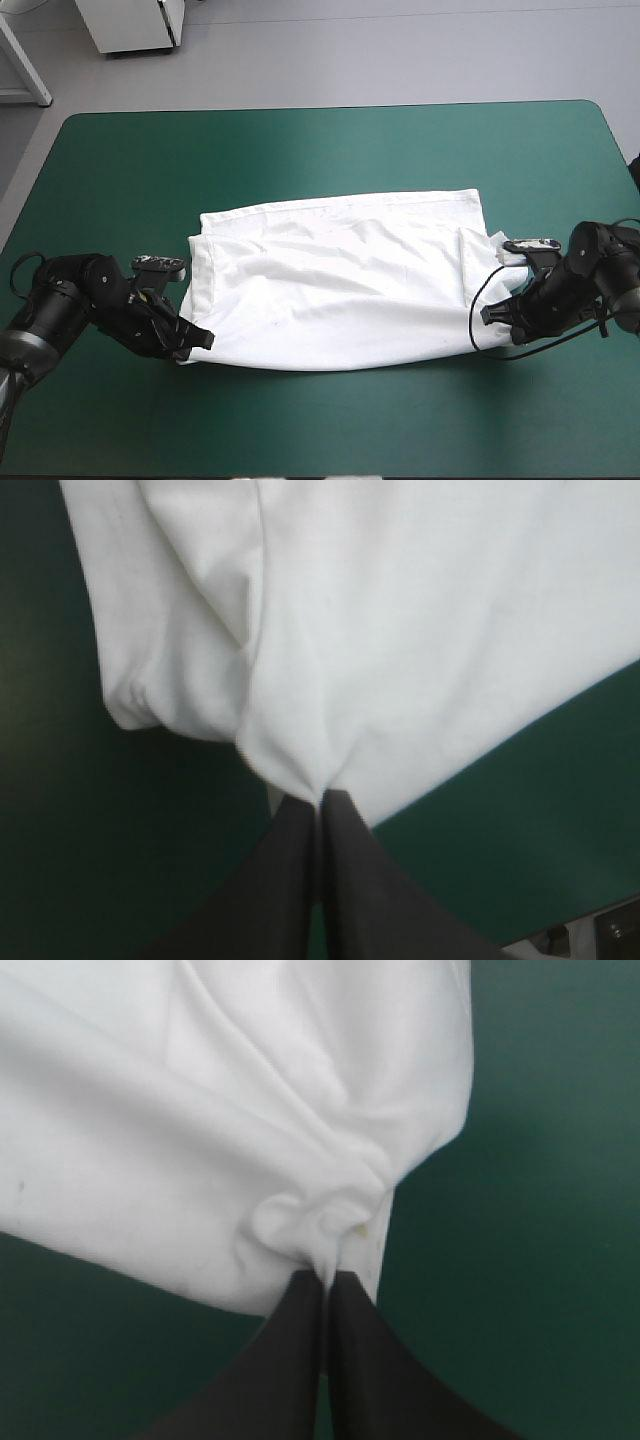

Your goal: Fold the cloth

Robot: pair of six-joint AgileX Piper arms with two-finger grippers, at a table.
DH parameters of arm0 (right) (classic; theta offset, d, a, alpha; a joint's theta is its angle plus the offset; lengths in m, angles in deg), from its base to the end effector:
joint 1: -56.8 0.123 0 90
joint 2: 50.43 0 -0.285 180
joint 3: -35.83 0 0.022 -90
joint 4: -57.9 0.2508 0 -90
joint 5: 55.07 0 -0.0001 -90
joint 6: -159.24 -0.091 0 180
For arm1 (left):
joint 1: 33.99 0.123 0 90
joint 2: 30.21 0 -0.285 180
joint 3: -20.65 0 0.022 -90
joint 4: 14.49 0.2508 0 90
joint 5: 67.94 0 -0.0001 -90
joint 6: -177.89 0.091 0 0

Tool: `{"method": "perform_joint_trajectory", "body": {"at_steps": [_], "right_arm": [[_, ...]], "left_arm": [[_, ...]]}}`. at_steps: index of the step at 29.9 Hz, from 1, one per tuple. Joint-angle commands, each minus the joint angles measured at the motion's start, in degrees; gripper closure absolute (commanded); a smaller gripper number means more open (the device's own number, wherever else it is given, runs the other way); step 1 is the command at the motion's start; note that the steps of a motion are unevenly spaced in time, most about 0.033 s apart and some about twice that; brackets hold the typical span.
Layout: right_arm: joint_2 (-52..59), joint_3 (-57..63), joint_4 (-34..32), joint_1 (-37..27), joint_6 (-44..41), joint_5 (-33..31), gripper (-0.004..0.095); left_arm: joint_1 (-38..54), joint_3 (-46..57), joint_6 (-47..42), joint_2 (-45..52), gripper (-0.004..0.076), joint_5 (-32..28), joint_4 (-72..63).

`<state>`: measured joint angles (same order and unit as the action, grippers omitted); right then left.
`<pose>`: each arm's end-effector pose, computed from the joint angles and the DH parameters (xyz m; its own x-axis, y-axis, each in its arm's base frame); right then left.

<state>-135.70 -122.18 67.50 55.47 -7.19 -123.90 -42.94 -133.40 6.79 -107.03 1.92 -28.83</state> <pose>0.2293 0.0088 0.2640 -0.9837 -0.1500 -0.0990 -0.1630 0.9766 0.1399 0.1910 -0.0515 0.2788 -0.9637 0.2182 -0.1538 0.2487 0.9432 -0.2204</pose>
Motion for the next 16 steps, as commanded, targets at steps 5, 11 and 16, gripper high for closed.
{"method": "perform_joint_trajectory", "body": {"at_steps": [5,11,16], "right_arm": [[1.92,0.19,-1.8,0.0,-1.09,0.01,0.0838],[2.09,0.19,-3.94,0.0,-2.88,-0.9,0.053],[2.99,0.19,-7.17,0.0,-5.38,-0.9,0.0339]], "left_arm": [[-0.1,2.89,0.1,1.38,0.0723,3.98,0.35],[-0.1,4.0,0.21,1.38,0.0514,4.31,0.45],[-0.1,4.11,-0.33,1.68,0.0274,4.31,0.35]]}}
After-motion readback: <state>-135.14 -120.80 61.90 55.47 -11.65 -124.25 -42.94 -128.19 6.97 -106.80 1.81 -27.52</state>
